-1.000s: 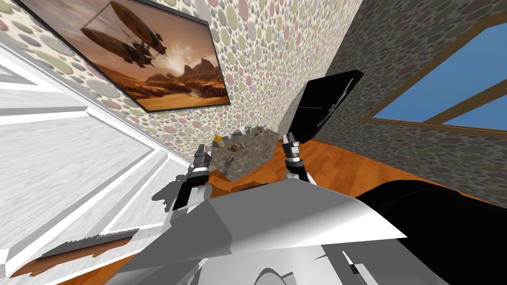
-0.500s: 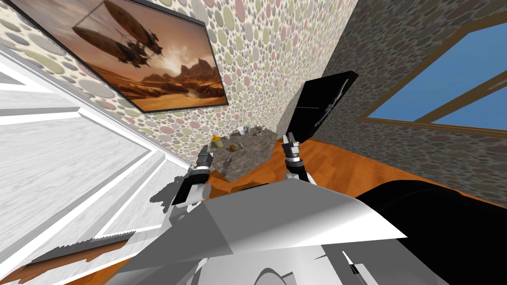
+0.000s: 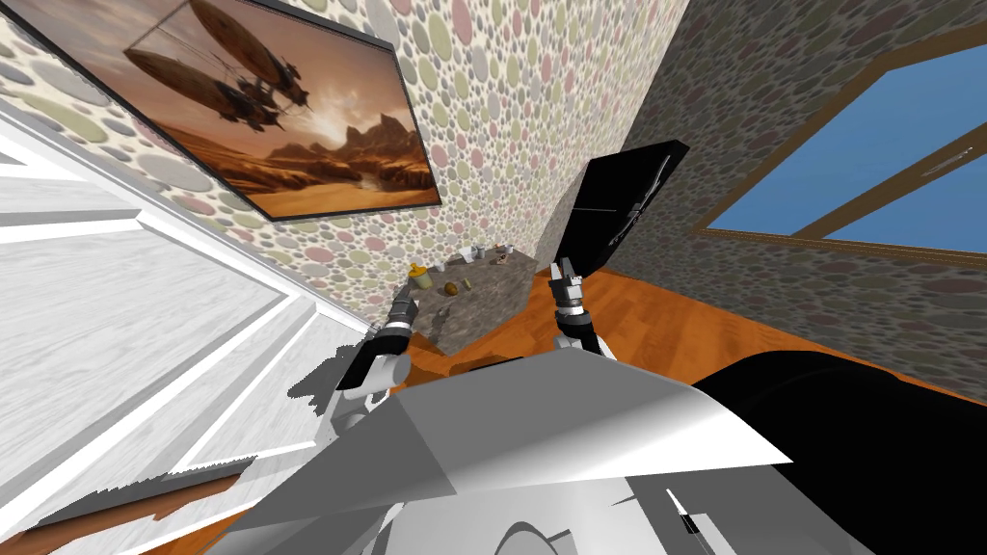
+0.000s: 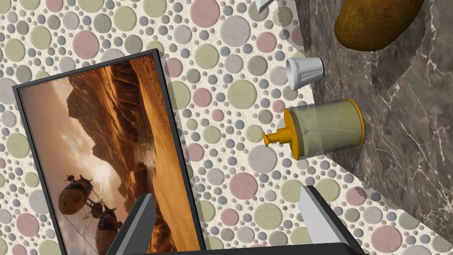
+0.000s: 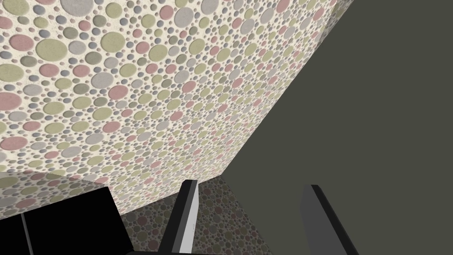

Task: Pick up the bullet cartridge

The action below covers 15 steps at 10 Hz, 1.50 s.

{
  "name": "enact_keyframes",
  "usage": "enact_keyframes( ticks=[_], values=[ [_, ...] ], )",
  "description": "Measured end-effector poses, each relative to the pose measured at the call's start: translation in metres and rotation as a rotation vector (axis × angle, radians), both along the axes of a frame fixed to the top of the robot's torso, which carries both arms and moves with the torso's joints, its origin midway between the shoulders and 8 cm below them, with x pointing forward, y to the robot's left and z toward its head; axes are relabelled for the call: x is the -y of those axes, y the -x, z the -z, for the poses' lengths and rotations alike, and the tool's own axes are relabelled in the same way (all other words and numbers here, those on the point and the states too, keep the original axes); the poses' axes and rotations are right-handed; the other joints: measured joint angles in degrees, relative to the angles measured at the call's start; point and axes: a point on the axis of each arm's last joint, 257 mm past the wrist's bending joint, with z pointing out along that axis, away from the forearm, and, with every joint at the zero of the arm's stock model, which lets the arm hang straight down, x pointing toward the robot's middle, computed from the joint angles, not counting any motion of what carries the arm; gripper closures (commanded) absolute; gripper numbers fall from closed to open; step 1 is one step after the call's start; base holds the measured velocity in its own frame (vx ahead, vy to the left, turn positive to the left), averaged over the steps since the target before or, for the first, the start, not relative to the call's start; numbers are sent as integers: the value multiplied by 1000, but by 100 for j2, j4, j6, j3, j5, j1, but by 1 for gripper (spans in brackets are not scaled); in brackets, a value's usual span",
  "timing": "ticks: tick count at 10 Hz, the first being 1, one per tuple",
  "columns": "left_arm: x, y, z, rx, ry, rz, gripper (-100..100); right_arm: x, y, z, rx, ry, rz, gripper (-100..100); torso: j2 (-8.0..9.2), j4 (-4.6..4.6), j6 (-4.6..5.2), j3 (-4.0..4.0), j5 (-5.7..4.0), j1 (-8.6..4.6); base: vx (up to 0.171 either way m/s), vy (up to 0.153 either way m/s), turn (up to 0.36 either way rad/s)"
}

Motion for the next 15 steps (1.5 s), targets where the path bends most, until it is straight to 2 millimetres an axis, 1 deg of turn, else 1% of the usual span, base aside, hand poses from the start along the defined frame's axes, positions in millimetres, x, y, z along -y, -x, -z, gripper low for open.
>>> enact_keyframes(
  ticks=[5, 9, 12, 14, 15],
  values=[
    [4, -8, 26, -115, -9, 24, -100, 0, 0, 0, 0, 0, 0, 0, 0, 0, -2, 0, 1, 5, -6, -22, -35],
    [12, -17, 47, -208, -19, 59, -100, 0, 0, 0, 0, 0, 0, 0, -2, 0, 0, -1, 0, 1, -1, -23, -42],
    [19, -19, 62, -281, -29, 86, -100, 0, 0, 0, 0, 0, 0, 0, -5, -1, 0, -3, 0, 0, 7, -23, -39],
    [21, -17, 74, -332, -35, 100, -100, 0, 0, 0, 0, 0, 0, 0, -3, -1, -3, -2, 1, 5, 5, -19, -38],
    [26, -18, 77, -354, -40, 116, -100, 0, 0, 0, 0, 0, 0, 0, -5, -1, 0, -3, 0, 1, 12, -26, -49]
  ],
)
